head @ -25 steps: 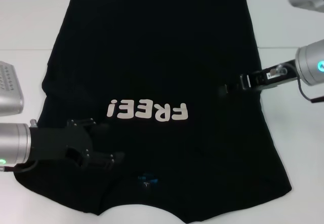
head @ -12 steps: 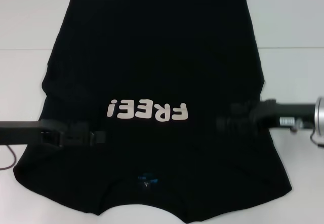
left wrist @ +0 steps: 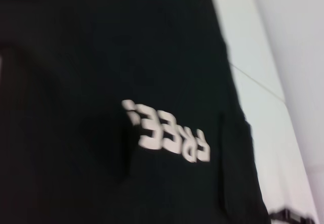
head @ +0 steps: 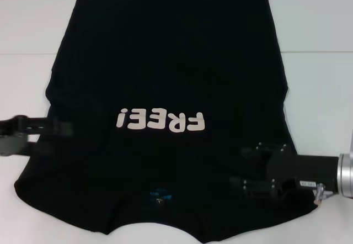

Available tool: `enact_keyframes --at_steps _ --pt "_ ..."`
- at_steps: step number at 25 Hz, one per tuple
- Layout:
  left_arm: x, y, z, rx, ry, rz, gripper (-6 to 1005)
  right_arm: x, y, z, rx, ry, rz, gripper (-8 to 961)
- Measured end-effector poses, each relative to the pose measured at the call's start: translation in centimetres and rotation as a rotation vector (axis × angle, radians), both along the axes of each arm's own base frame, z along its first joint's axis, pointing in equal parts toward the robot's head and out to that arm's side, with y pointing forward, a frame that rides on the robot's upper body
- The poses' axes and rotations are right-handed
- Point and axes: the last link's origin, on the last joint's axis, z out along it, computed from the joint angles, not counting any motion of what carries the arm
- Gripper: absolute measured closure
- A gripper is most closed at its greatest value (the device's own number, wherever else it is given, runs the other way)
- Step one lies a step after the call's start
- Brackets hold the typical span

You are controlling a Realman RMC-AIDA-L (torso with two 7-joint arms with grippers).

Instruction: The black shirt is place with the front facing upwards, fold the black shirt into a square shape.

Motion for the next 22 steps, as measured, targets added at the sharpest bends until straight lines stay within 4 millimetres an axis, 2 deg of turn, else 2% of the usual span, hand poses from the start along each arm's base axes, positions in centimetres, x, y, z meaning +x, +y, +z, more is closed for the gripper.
enact_keyframes --at_steps 4,8,22 --pt "-1.5 -0.6 1.4 -0.004 -0.003 0.163 63 0.1 -0.3 -0.2 0.015 0.006 0.039 144" --pt "-3.0 -1.3 1.6 -0.04 0.05 0.264 63 0.1 -0.4 -0.3 0.023 0.002 0.047 145" --pt "-5.7 -2.3 1.2 -0.029 0.116 0.388 62 0.1 -0.4 -0.3 0.021 0.002 0.055 145"
